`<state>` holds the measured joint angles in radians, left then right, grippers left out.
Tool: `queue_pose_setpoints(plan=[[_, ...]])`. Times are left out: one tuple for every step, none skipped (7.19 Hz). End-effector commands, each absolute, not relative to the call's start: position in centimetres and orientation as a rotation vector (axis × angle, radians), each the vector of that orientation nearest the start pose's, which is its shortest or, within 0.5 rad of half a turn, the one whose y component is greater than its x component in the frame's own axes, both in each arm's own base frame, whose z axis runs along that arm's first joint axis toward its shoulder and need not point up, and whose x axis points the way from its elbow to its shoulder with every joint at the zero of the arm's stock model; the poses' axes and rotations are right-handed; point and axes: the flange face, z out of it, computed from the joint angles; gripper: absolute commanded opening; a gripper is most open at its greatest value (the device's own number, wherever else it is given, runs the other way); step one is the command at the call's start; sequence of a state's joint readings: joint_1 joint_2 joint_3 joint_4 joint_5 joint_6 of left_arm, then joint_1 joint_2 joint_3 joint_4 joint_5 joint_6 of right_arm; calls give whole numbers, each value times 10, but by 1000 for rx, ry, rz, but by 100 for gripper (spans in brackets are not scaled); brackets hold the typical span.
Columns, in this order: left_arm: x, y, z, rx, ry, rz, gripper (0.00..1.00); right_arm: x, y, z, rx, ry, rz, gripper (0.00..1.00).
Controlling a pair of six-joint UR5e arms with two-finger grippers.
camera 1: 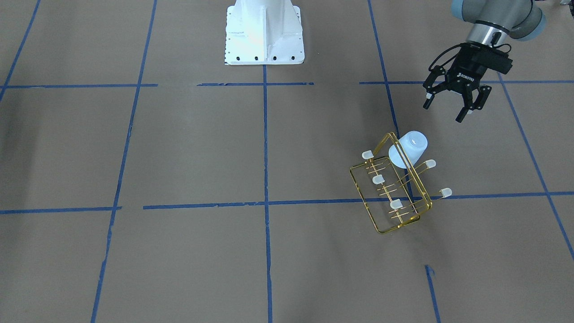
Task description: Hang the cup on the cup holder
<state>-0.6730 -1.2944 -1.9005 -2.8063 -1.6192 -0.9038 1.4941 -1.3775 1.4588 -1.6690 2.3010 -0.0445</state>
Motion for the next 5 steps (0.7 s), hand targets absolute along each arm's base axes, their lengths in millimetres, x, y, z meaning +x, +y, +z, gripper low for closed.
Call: queue_pose_setpoints(plan=[[202, -357, 504, 599, 1093, 85, 100, 23, -574, 624, -28, -730, -110, 100], [187, -362, 525, 527, 1101, 85, 100, 23, -574, 624, -28, -730, -110, 100], [164, -368, 540, 484, 1110, 69, 100, 23, -574, 624, -28, -730, -110, 100], [135, -373, 545, 427, 1154, 59, 100, 23, -574, 624, -28, -730, -110, 100], [109, -377, 554, 390, 1167, 38, 100, 23, -574, 624, -28, -730, -110, 100]])
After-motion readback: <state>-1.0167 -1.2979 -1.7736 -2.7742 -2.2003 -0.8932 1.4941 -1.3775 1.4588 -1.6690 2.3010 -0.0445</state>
